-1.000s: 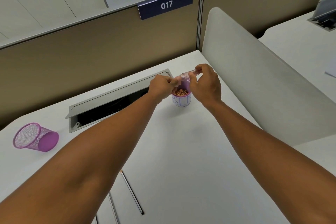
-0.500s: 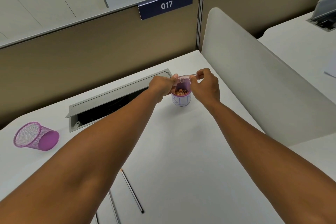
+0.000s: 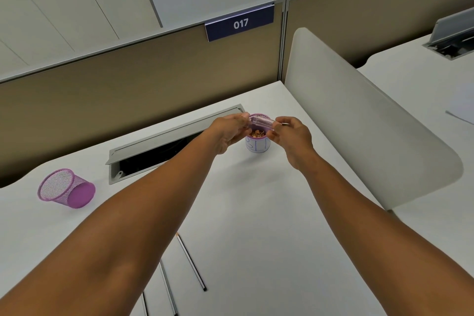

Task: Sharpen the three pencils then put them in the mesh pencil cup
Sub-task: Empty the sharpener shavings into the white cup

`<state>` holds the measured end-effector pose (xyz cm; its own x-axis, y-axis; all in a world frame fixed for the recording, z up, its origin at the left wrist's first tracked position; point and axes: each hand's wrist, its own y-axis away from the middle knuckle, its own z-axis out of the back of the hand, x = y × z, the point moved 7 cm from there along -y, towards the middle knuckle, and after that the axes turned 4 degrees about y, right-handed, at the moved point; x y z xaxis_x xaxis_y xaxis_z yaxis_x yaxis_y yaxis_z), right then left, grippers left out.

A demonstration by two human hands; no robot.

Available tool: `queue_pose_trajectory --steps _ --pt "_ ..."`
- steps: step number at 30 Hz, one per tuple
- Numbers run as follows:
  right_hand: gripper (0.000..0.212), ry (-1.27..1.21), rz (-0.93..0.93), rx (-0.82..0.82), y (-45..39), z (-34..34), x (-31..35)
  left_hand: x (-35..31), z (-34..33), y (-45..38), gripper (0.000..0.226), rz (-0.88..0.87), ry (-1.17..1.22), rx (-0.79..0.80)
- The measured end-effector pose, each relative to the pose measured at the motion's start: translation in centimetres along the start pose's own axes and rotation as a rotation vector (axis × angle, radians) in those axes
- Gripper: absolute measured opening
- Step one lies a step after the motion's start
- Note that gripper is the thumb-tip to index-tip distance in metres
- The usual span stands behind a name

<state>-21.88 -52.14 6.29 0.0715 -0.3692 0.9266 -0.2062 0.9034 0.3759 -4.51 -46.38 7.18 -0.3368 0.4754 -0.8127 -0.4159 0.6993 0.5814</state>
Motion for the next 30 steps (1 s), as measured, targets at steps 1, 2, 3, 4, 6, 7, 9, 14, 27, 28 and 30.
queue_pose_trajectory --steps 1,2,3,4,6,7,9,14,27,28,30 --pt "0.022 0.002 0.006 -0.001 0.4 0.0 0.0 0.0 0.1 0.4 0.022 -0.006 0.010 0.010" --pt "0.021 0.011 0.011 -0.001 0.7 0.0 0.0 0.1 0.2 0.7 0.021 -0.011 0.020 0.020" --pt "0.022 0.023 0.017 0.002 1.0 0.0 0.0 0.2 0.4 1.1 0.021 -0.017 0.028 0.028" --pt "0.022 0.034 0.022 0.007 1.4 -0.1 0.0 0.3 0.6 1.5 0.020 -0.023 0.033 0.034" --pt "0.021 0.046 0.026 0.023 2.2 -0.4 -0.1 0.4 1.0 2.4 0.017 -0.037 0.034 0.041" --pt "0.021 0.046 0.027 0.030 2.6 -0.6 -0.2 0.5 1.2 2.8 0.015 -0.042 0.036 0.045" --pt "0.021 0.031 0.032 0.045 3.5 -1.0 -0.3 0.7 1.8 3.7 0.012 -0.048 0.055 0.056" --pt "0.022 0.033 0.044 0.091 6.0 -2.3 -0.3 0.9 3.1 6.2 0.008 -0.067 0.073 0.066" --pt "0.024 0.042 -0.119 0.314 12.6 -8.3 -2.8 1.8 10.4 12.5 0.028 -0.159 0.060 0.085" --pt "0.024 0.050 -0.125 0.336 13.2 -8.8 -2.9 1.9 11.1 13.0 0.028 -0.162 0.055 0.081" --pt "0.023 0.054 -0.142 0.379 14.3 -9.9 -3.0 2.1 12.2 14.0 0.026 -0.169 0.031 0.080"
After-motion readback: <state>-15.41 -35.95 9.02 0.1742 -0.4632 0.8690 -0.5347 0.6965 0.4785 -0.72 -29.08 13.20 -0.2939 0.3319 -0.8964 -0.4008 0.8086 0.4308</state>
